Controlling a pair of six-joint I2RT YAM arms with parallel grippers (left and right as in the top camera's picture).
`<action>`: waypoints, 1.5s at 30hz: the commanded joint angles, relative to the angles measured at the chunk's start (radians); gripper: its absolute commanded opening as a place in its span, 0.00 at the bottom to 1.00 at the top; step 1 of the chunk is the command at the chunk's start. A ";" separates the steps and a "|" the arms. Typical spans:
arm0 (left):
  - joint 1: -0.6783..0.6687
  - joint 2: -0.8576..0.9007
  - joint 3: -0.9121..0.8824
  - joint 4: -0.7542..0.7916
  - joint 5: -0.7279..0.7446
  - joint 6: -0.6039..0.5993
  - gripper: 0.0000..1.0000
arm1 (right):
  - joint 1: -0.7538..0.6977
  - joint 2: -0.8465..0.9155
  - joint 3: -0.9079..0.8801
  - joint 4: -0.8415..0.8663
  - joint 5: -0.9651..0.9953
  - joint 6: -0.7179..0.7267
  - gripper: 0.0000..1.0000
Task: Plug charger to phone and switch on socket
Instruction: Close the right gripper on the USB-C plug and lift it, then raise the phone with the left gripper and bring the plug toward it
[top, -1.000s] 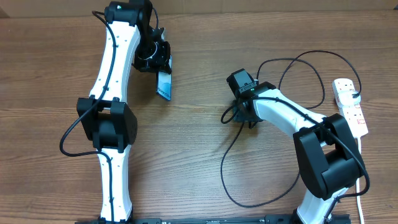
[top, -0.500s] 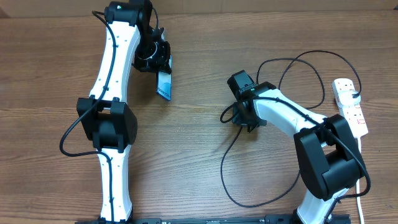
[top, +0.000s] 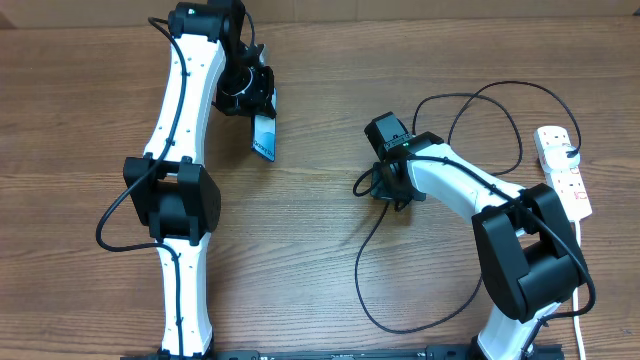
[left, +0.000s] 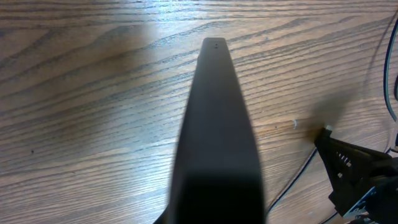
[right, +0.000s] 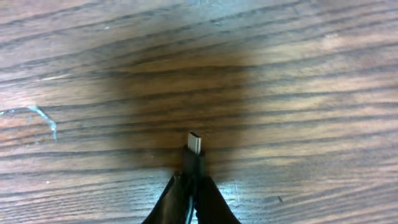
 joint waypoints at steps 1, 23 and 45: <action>-0.007 -0.013 0.011 0.003 0.023 -0.006 0.04 | -0.002 0.022 -0.027 0.019 -0.004 0.004 0.14; -0.007 -0.013 0.011 0.021 0.180 0.010 0.04 | -0.013 0.019 -0.012 0.068 -0.005 0.021 0.04; 0.012 -0.013 0.011 0.357 1.192 0.076 0.04 | -0.261 -0.160 0.072 0.100 -1.499 -0.584 0.04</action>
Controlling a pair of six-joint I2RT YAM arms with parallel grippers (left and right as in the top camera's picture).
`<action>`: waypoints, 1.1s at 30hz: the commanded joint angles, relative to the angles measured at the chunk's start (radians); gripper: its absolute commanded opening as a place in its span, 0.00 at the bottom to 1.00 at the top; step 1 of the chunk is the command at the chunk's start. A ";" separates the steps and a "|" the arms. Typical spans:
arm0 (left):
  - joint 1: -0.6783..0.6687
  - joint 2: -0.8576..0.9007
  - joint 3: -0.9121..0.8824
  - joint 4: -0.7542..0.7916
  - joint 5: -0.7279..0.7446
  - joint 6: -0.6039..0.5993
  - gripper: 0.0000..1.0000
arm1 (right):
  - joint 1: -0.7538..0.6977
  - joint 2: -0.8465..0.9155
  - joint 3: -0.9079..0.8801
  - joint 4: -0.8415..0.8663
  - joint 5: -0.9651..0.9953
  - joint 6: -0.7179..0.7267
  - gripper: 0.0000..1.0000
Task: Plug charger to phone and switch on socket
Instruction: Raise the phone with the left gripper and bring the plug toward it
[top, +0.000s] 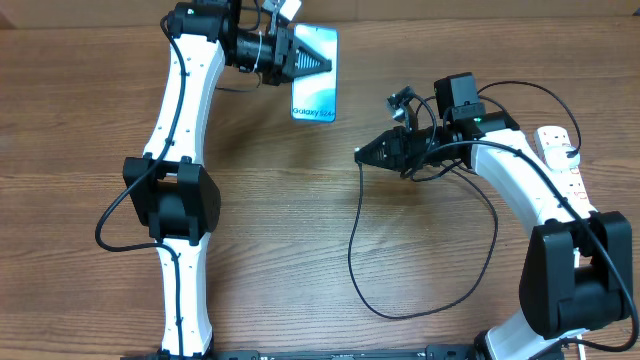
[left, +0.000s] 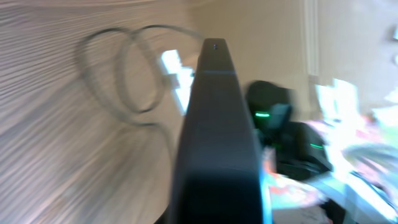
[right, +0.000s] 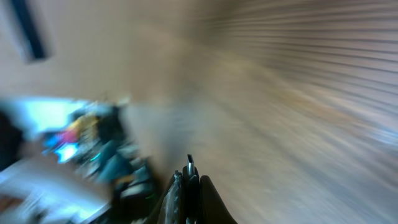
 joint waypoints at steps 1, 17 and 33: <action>0.008 -0.013 0.011 0.023 0.241 0.021 0.04 | 0.001 -0.019 0.022 0.024 -0.296 -0.112 0.04; -0.031 -0.013 0.011 0.082 0.150 -0.266 0.04 | 0.032 -0.019 0.022 0.379 -0.332 0.320 0.04; -0.061 -0.013 0.011 0.295 0.081 -0.510 0.04 | 0.057 -0.019 0.022 0.580 -0.242 0.637 0.04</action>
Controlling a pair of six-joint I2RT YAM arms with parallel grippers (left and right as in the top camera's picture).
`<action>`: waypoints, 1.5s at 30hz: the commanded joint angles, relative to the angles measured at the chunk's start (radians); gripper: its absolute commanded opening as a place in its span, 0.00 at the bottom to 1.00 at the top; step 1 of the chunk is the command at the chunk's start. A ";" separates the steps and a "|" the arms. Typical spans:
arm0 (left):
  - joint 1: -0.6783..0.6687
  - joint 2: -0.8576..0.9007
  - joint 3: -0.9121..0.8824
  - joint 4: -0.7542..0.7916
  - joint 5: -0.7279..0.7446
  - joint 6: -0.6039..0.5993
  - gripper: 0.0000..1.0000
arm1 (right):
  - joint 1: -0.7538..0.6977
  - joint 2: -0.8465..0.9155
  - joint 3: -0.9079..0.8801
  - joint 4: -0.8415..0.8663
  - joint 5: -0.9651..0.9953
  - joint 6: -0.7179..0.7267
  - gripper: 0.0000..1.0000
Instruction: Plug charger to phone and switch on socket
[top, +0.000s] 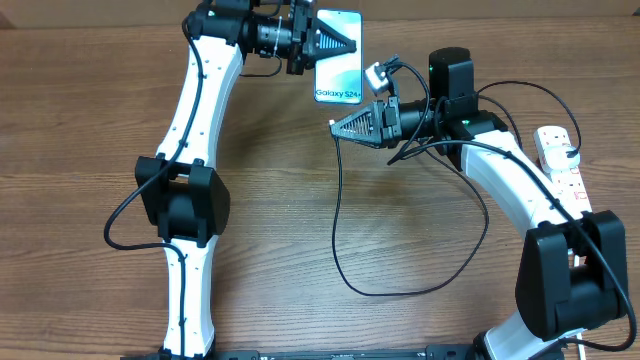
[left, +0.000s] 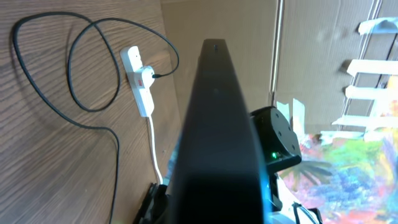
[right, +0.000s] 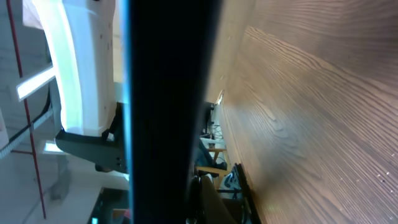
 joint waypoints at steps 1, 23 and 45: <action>-0.001 -0.013 0.011 0.026 0.020 -0.032 0.04 | 0.006 -0.019 0.019 0.039 0.043 0.066 0.04; 0.106 -0.013 0.011 0.089 0.021 -0.032 0.04 | 0.006 -0.019 0.019 0.220 0.207 0.193 0.04; 0.070 -0.013 0.011 0.111 0.074 -0.064 0.04 | 0.037 -0.018 0.019 0.357 0.281 0.288 0.04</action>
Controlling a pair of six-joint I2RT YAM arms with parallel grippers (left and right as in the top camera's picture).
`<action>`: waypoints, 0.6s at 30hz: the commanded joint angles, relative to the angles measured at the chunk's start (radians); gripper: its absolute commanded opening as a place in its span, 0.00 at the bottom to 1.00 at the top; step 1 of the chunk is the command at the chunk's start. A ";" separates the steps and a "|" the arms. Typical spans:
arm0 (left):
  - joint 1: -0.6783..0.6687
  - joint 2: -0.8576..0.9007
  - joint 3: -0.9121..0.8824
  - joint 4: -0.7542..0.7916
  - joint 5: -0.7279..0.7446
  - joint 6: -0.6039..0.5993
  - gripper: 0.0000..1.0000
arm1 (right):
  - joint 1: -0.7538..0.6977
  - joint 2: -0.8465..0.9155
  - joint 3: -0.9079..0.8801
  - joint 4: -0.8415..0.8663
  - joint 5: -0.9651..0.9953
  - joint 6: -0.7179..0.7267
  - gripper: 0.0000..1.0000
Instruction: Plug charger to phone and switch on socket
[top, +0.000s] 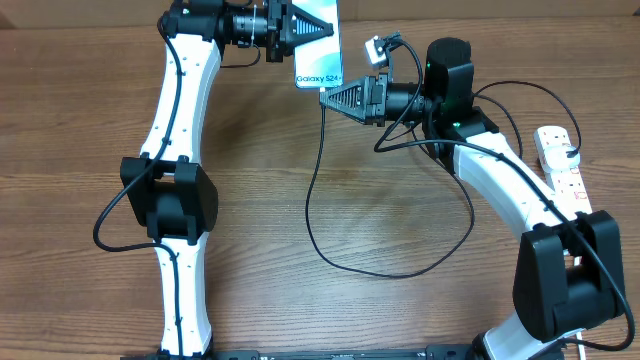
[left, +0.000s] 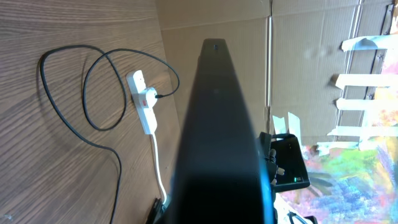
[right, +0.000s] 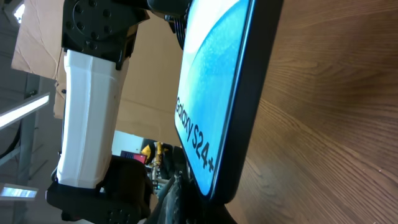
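Observation:
The phone (top: 318, 45), its blue screen reading "Galaxy S24+", is held off the table at the far middle with my left gripper (top: 298, 28) shut on its upper end. In the left wrist view the phone (left: 217, 124) is a dark slab that hides the fingers. My right gripper (top: 326, 99) is shut on the charger plug, right at the phone's bottom end. In the right wrist view the phone (right: 217, 93) stands just over my right gripper (right: 186, 202), and its lower end hides the plug tip. The black cable (top: 312, 200) hangs down from the plug.
The white power strip (top: 563, 170) lies at the right table edge with the charger's other end plugged in; the power strip (left: 143, 102) also shows in the left wrist view. The cable loops over the middle of the wooden table (top: 80, 200). A cardboard wall (left: 211, 18) stands behind.
Both grippers have moved a little left and toward the far edge. The plug now sits right under the phone's bottom end. In the right wrist view the phone's screen shows instead of its dark edge.
At first my left gripper held the phone low near the table and my right gripper was shut on the plug down on the wood. Then both were raised and faced each other. Then they were closer together, and now plug and phone bottom meet.

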 joint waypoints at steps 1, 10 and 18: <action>-0.003 -0.013 0.011 0.022 0.058 -0.029 0.04 | -0.002 -0.018 0.019 0.010 0.034 0.010 0.04; -0.003 -0.013 0.011 0.041 0.058 -0.039 0.04 | 0.006 -0.018 0.019 0.010 0.029 0.011 0.04; -0.003 -0.013 0.011 0.040 0.059 -0.036 0.04 | 0.006 -0.018 0.019 0.043 0.035 0.034 0.04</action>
